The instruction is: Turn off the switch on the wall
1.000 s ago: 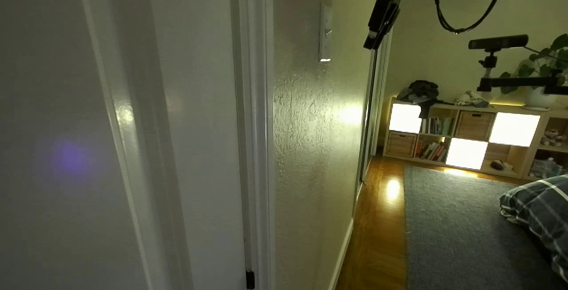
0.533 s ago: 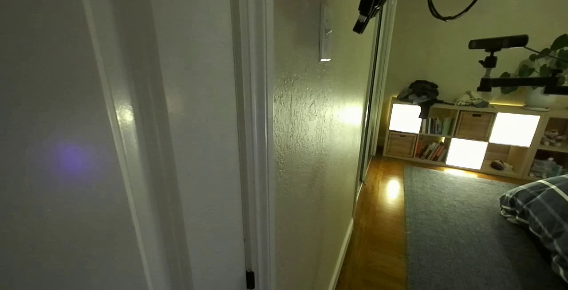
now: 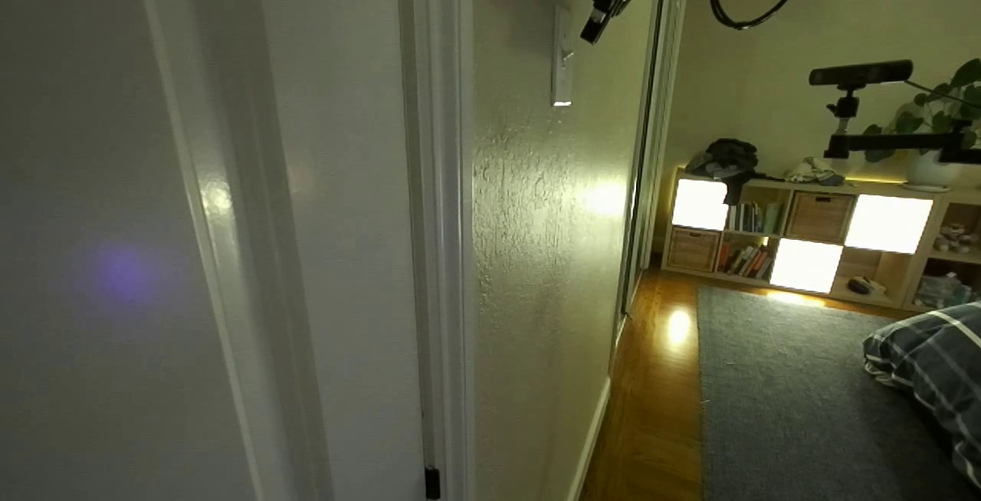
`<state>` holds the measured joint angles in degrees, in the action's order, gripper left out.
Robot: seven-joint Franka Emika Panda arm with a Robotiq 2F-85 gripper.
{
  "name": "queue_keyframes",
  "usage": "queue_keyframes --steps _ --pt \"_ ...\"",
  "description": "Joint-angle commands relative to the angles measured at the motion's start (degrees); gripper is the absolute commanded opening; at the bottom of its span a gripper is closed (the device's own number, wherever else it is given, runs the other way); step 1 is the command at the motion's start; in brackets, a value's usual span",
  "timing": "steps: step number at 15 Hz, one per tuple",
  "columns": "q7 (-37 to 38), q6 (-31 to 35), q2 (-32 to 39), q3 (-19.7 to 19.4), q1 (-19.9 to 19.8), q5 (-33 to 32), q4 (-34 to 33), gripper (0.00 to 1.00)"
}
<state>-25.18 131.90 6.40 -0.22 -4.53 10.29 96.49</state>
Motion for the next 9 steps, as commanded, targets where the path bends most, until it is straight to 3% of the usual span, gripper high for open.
queue_keyframes --steps 1,9 --pt "-2.8 0.9 1.3 0.5 0.0 2.3 -1.7 0.07" --pt "-5.7 0.5 3.5 1.0 -0.7 5.5 -2.9 0.07"
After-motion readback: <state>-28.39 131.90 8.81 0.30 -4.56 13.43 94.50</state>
